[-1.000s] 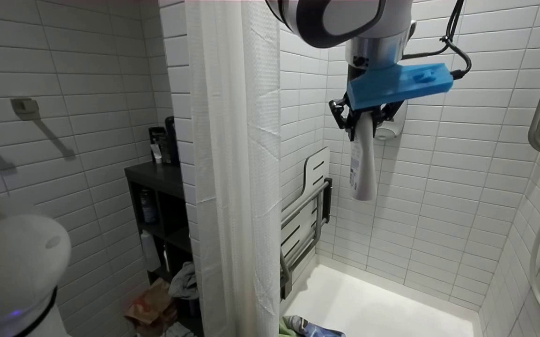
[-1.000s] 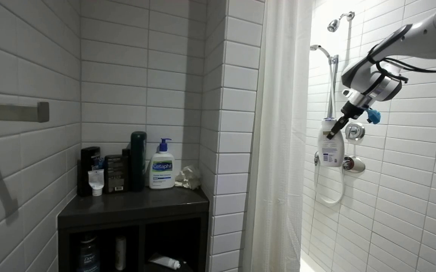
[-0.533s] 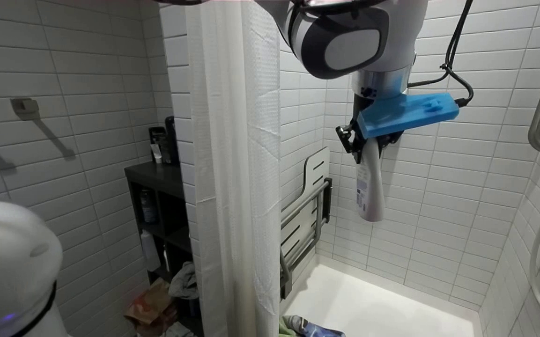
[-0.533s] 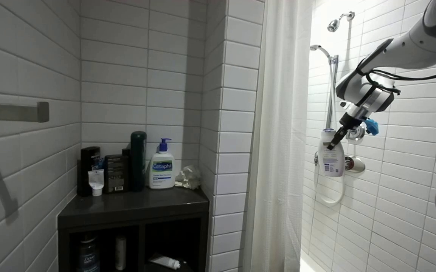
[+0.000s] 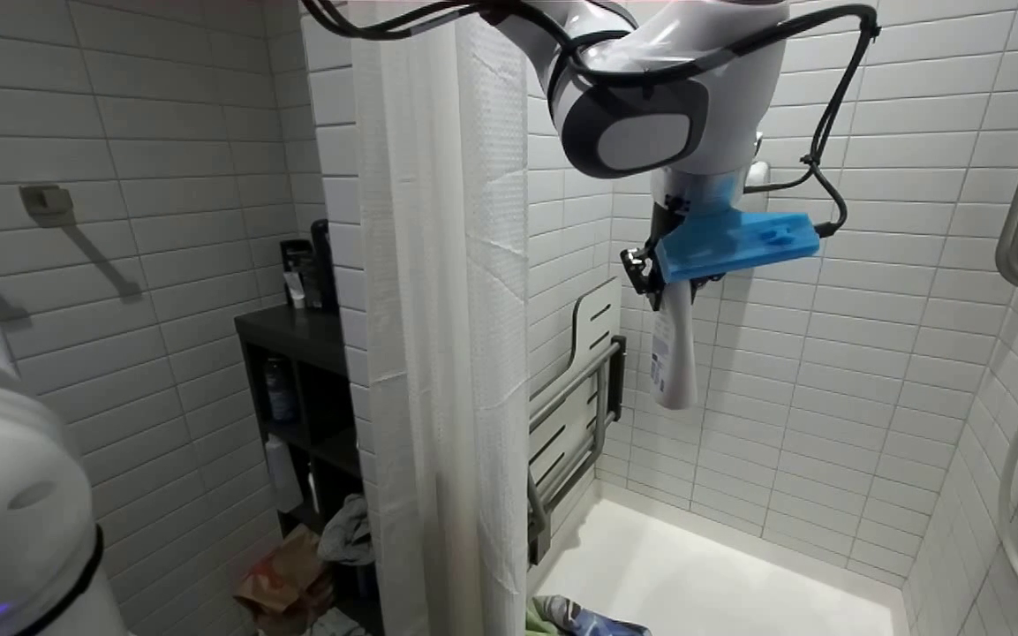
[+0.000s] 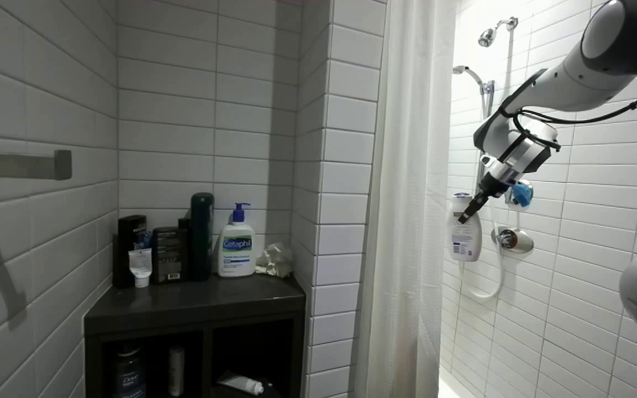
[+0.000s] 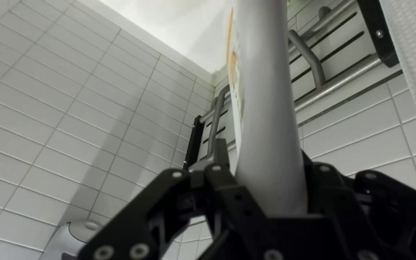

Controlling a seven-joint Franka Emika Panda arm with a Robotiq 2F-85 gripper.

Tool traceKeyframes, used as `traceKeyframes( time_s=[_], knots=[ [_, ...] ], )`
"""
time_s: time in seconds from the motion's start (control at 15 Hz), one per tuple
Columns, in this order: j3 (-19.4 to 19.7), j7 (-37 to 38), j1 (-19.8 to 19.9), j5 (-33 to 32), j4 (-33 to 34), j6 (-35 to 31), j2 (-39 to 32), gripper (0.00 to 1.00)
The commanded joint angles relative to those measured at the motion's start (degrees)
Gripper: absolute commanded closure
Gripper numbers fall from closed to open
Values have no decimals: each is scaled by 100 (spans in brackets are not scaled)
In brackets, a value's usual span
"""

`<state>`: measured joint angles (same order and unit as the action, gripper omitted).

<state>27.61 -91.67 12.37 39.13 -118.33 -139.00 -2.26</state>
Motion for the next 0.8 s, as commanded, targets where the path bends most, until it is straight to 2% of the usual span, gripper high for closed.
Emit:
traceKeyframes(
  time_s=[0.0, 0.4, 0.73],
  knots=[
    [-518, -673, 357, 844, 312, -39, -259, 84],
    [-913, -1466, 661, 1888, 661, -97, -825, 84],
    [-1092, -1502, 838, 2081, 1004, -89, -1361, 84]
  ],
)
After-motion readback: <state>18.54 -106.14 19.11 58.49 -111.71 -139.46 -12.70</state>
